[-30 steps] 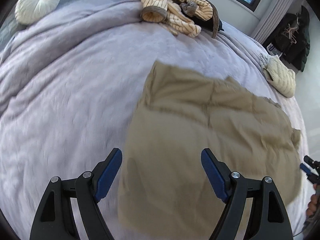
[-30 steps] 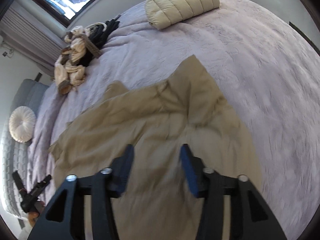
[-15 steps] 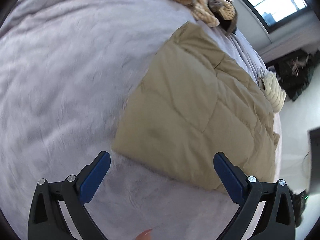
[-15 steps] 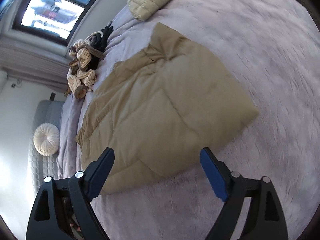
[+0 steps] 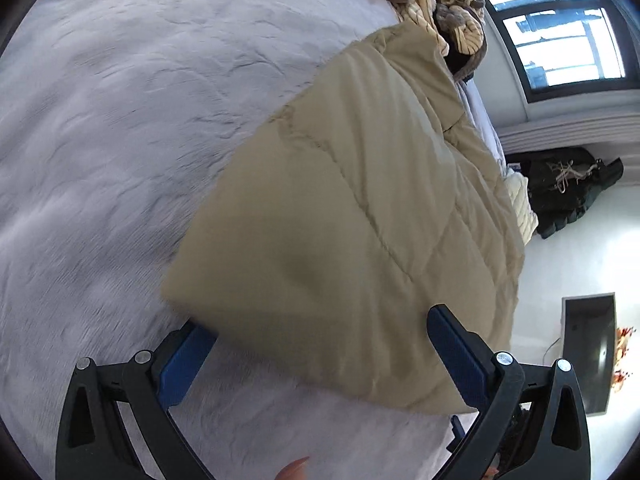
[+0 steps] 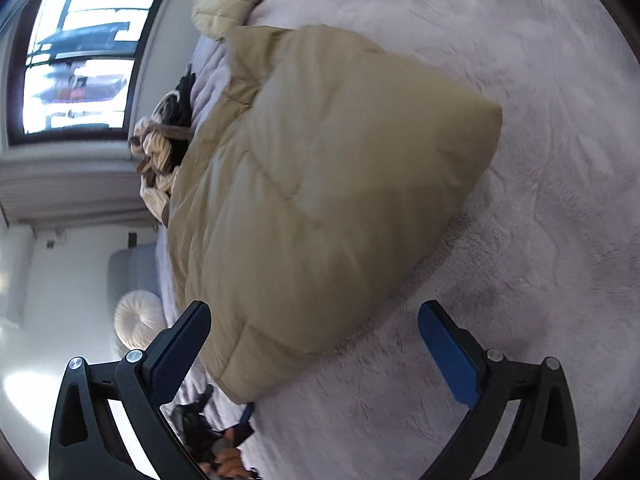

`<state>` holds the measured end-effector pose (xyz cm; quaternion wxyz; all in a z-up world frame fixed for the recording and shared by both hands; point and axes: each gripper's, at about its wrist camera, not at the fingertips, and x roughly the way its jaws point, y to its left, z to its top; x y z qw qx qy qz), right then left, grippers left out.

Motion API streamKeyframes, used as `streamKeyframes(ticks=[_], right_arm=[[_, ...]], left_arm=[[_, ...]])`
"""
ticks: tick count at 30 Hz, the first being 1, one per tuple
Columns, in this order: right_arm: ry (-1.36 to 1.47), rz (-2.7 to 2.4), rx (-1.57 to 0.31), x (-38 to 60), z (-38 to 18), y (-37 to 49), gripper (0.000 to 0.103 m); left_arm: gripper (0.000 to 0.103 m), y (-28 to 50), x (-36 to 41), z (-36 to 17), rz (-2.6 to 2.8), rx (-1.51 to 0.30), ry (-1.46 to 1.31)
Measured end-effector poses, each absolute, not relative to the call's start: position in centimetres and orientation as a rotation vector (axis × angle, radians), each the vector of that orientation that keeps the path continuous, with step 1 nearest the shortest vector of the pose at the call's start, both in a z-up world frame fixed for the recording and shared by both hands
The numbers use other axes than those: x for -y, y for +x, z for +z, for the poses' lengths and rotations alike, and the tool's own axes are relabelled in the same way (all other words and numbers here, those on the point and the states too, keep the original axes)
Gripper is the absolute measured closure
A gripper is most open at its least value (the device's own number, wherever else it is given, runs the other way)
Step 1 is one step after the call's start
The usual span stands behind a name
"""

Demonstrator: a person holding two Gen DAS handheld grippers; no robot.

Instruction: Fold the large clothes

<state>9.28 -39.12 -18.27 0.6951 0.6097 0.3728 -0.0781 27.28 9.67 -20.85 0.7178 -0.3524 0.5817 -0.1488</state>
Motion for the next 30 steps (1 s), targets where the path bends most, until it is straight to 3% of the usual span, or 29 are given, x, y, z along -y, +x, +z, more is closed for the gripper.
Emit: streamKeyframes(ticks=[18, 19, 20, 21, 23, 24, 25, 27, 30], right_arm=[[1.45, -0.074, -0.791, 40.1, -21.6, 14.7, 0.003], [1.454, -0.074, -0.794, 40.1, -21.6, 14.6, 0.004], [1.461, -0.075, -0.804, 40.2, -21.8, 14.6, 0.012], [1.468, -0.073, -0.815, 40.2, -22.0, 14.5, 0.027], [1.493, -0.051, -0.82, 40.2, -22.4, 14.6, 0.041], [1.504, -0.031, -0.817, 40.2, -22.5, 14.6, 0.051], [1.504, -0.018, -0.818, 40.3, -22.5, 14.7, 0.054], [1.487, 0.004, -0.818, 40.4, -22.1, 14.8, 0.064], [1.486, 0.06, -0.794, 40.5, -21.3, 14.5, 0.07]], left_arm=[[0.001, 32.6, -6.6, -21.8, -0.174, -1.261, -0.749], [0.008, 32.5, -6.9, -21.8, -0.17, -1.256, -0.772], [0.017, 32.3, -7.4, -21.8, -0.169, -1.246, -0.789], [0.024, 32.1, -7.7, -21.7, -0.168, -1.231, -0.806], [0.056, 31.6, -8.1, -21.5, -0.198, -1.207, -0.837], [0.061, 31.4, -8.1, -21.0, -0.213, -1.196, -0.843], [0.07, 31.2, -8.0, -20.3, -0.228, -1.183, -0.836], [0.073, 30.8, -7.8, -18.8, -0.253, -1.152, -0.813], [0.075, 30.0, -8.0, -16.8, -0.295, -1.116, -0.814]])
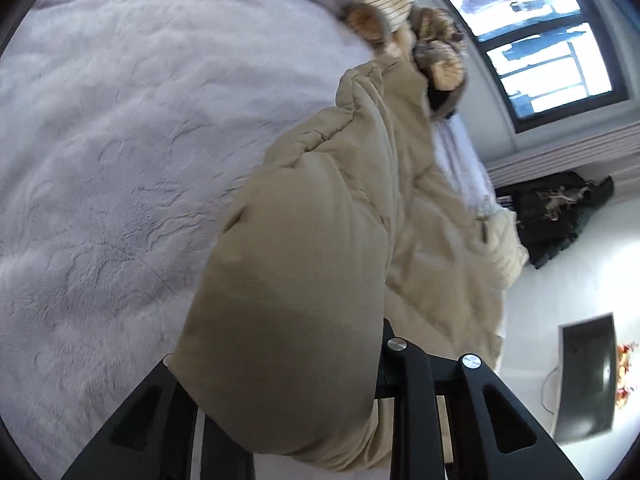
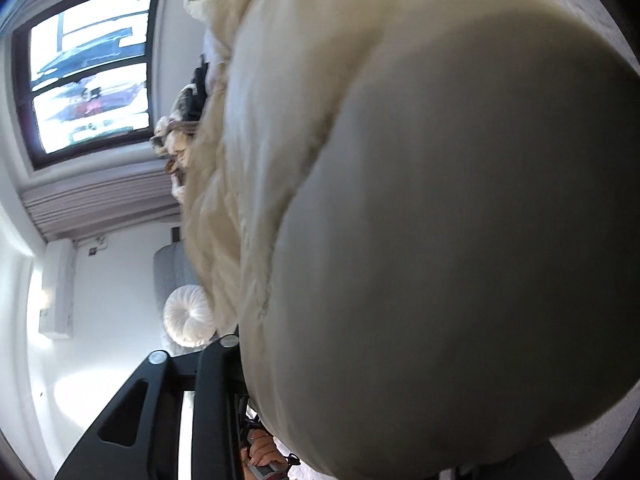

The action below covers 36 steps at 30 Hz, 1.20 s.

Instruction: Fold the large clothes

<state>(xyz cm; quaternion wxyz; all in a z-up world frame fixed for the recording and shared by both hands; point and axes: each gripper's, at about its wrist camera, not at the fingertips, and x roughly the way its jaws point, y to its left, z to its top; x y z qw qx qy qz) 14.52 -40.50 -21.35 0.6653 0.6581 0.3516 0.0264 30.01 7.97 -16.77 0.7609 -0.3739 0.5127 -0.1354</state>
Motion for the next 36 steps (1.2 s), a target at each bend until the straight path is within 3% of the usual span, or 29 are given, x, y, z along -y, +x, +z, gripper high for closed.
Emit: streamKeyframes(ticks=[14, 27, 36], right_arm=[[1.404, 0.098, -0.756, 36.2, -16.7, 6.7, 0.072], [1.46, -0.045, -0.838, 28.0, -18.5, -6.9, 0.072], [1.344, -0.148, -0.965, 27.6, -16.8, -5.8, 0.049]], left_arm=[[0.075, 19.7, -13.9, -11.2, -0.487, -1.113, -0.735], [0.075, 6.2, -22.4, -14.1, -0.464, -1.32, -0.612], [0.071, 4.6, -22.8, -12.6, -0.463, -1.382, -0.47]])
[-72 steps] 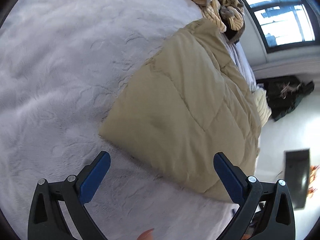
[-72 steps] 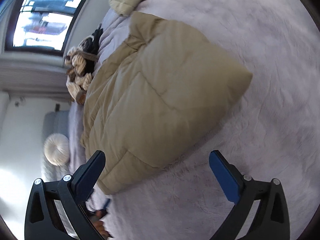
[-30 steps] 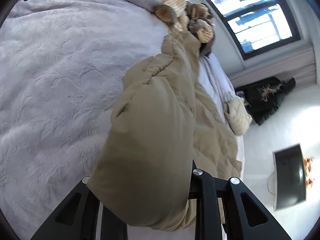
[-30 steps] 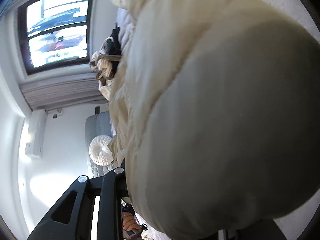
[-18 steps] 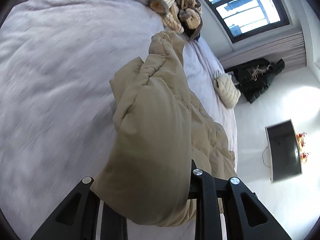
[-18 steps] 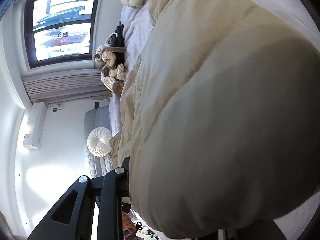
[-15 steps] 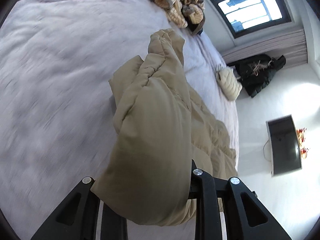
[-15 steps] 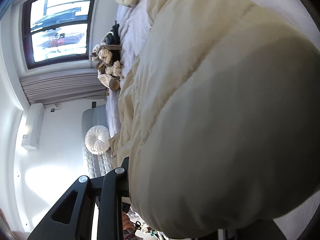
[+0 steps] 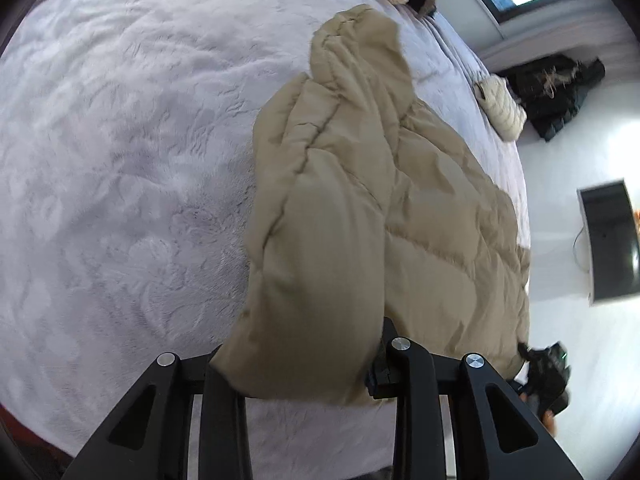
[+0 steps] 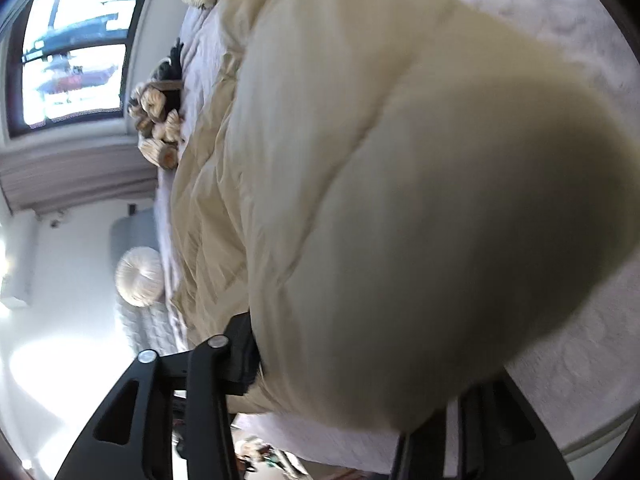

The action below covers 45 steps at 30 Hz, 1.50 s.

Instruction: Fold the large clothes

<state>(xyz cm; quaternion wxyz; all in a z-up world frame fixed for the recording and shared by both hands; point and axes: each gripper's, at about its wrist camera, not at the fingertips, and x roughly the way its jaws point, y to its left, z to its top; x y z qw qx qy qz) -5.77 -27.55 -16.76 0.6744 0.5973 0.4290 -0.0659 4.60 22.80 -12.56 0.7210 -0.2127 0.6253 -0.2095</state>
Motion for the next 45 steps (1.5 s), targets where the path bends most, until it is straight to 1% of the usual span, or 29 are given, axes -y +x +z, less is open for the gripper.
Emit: streamKeyframes(ticks=[1, 3, 6, 8, 12, 13, 14, 16, 19, 23, 24, 29, 31, 35, 36, 37, 38, 39, 42, 45], right_arm=[[1.321, -0.159, -0.988, 27.3, -16.3, -6.0, 0.048], [1.274, -0.167, -1.028, 26.5, -15.7, -7.6, 0.04], [1.2, -0.172, -1.091, 25.7, -13.8, -7.0, 0.04], [1.177, -0.157, -1.116, 26.5, -14.1, -8.3, 0.04], [1.173, -0.06, -1.116, 24.9, -12.7, -9.0, 0.04], [1.159, -0.028, -1.116, 24.1, -11.9, -8.4, 0.04], [1.141, -0.002, -1.119, 23.0, -10.7, -8.7, 0.04], [1.083, 0.04, -1.134, 21.2, -9.9, -6.7, 0.04], [1.017, 0.057, -1.156, 18.7, -9.1, -3.0, 0.039], [0.917, 0.041, -1.204, 16.0, -9.1, -1.8, 0.039], [0.885, 0.037, -1.223, 15.2, -9.3, -0.3, 0.039], [0.681, 0.015, -1.265, 11.7, -8.8, 2.7, 0.039], [0.607, -0.001, -1.264, 11.3, -8.5, 2.5, 0.039], [0.523, -0.039, -1.254, 10.7, -8.3, 3.9, 0.039], [0.511, -0.057, -1.253, 10.7, -8.5, 4.2, 0.041], [0.505, -0.073, -1.25, 10.9, -8.8, 4.5, 0.046], [0.505, -0.079, -1.247, 10.9, -9.1, 4.8, 0.068], [0.505, -0.09, -1.252, 11.1, -9.7, 5.2, 0.084], [0.505, -0.11, -1.264, 11.4, -11.3, 5.9, 0.09], [0.518, -0.111, -1.285, 11.6, -13.2, 6.6, 0.09]], left_arm=[[0.071, 4.6, -22.9, -12.0, -0.47, -1.384, -0.447], [0.071, 4.3, -23.1, -10.9, -0.473, -1.381, -0.409], [0.071, 3.9, -23.8, -9.8, -0.456, -1.384, -0.361], [0.071, 3.5, -24.1, -9.2, -0.446, -1.388, -0.331], [0.071, 3.1, -23.9, -7.9, -0.436, -1.387, -0.278], [0.063, 3.0, -23.9, -7.5, -0.432, -1.382, -0.266], [0.038, 2.9, -24.0, -7.3, -0.428, -1.378, -0.26], [0.019, 2.6, -24.8, -6.3, -0.397, -1.33, -0.254], [0.019, 3.2, -25.4, -5.9, -0.381, -1.307, -0.264], [0.019, 5.3, -25.6, -6.9, -0.369, -1.286, -0.257], [0.019, 5.9, -25.5, -7.2, -0.377, -1.289, -0.258], [0.019, 11.0, -25.2, -10.4, -0.48, -1.338, -0.361], [0.019, 13.0, -25.1, -11.8, -0.531, -1.365, -0.411], [0.019, 16.2, -25.3, -15.2, -0.634, -1.431, -0.52], [0.019, 16.7, -25.2, -15.9, -0.658, -1.446, -0.539], [0.019, 17.1, -25.0, -16.8, -0.695, -1.465, -0.559], [0.019, 17.4, -24.8, -17.4, -0.722, -1.479, -0.568], [0.019, 17.6, -24.4, -18.1, -0.747, -1.495, -0.57], [0.019, 18.0, -23.3, -19.8, -0.821, -1.521, -0.602], [0.019, 18.0, -21.6, -20.6, -0.897, -1.543, -0.598]])
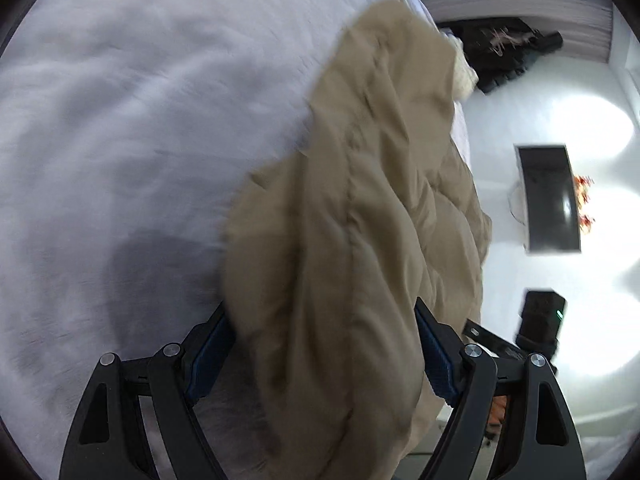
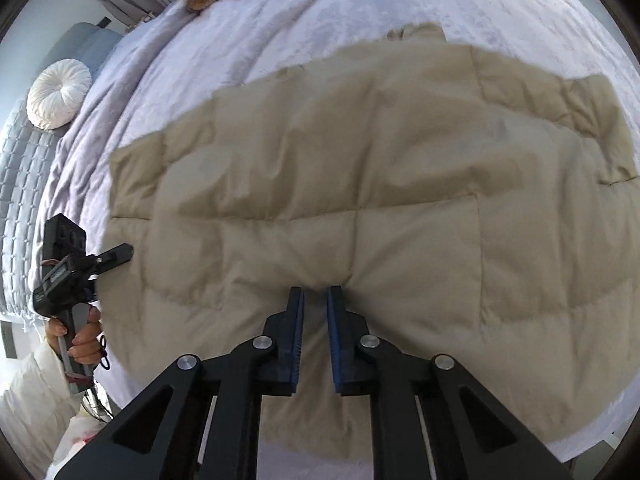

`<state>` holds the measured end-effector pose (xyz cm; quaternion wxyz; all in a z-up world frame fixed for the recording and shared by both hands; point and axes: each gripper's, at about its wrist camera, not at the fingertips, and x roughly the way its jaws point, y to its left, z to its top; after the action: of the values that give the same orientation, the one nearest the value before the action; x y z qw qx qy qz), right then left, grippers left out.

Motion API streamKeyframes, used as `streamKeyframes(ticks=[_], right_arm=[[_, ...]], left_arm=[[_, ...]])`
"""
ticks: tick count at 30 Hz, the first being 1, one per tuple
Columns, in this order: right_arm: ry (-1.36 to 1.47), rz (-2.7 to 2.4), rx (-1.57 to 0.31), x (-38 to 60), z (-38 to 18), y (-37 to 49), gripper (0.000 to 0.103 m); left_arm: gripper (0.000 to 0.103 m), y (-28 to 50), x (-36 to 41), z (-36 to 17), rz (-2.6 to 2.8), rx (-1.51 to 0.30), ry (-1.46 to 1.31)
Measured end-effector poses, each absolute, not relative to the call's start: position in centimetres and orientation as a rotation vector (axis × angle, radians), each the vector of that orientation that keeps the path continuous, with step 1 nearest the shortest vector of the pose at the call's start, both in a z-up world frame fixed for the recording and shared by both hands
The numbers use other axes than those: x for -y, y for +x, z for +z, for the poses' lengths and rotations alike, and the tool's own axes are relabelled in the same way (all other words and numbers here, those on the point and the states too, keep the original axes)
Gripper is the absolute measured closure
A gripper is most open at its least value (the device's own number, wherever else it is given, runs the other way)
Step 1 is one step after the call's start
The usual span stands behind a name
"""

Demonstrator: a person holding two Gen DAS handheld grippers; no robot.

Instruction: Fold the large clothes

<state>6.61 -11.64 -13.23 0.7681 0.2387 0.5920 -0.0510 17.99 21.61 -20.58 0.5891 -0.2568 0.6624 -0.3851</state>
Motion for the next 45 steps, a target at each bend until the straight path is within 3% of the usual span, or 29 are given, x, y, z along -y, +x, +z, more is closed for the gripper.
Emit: streamKeyframes(ticks=[4, 6, 8, 11, 18, 24, 32, 45], right_arm=[[0.557, -0.106, -1.29, 12.2, -15.4, 6.8, 0.091], [0.578, -0.102, -1.284, 12.5, -16.1, 6.8, 0.094], [0.593, -0.098, -1.278, 12.8, -16.7, 6.7, 0.094], [0.612, -0.088, -1.268, 13.2, -17.3, 6.4, 0.094], [0.631, -0.044, -1.272, 14.2, -16.7, 6.2, 0.094], [0.526, -0.014, -1.05, 17.4, -11.0, 6.5, 0.094], [0.722, 0.156, -1.195, 20.5, -19.4, 14.2, 0.099], [0.957, 0.258, -1.211, 24.0, -21.4, 13.4, 0.099]], left_arm=[[0.019, 17.4, -18.3, -20.8, -0.989, -1.572, -0.519], [0.036, 17.0, -16.9, -20.3, -1.028, -1.557, -0.487], [0.067, 16.6, -16.0, -19.4, -1.061, -1.539, -0.48], [0.077, 16.0, -15.2, -16.4, -1.11, -1.504, -0.486], [0.077, 13.9, -11.5, -9.8, -1.139, -1.437, -0.376], [0.077, 13.8, -12.0, -8.9, -1.055, -1.452, -0.372], [0.077, 11.1, -5.2, -4.7, -1.007, -1.421, -0.269], [0.077, 8.2, 3.8, -2.1, -0.865, -1.436, -0.202]])
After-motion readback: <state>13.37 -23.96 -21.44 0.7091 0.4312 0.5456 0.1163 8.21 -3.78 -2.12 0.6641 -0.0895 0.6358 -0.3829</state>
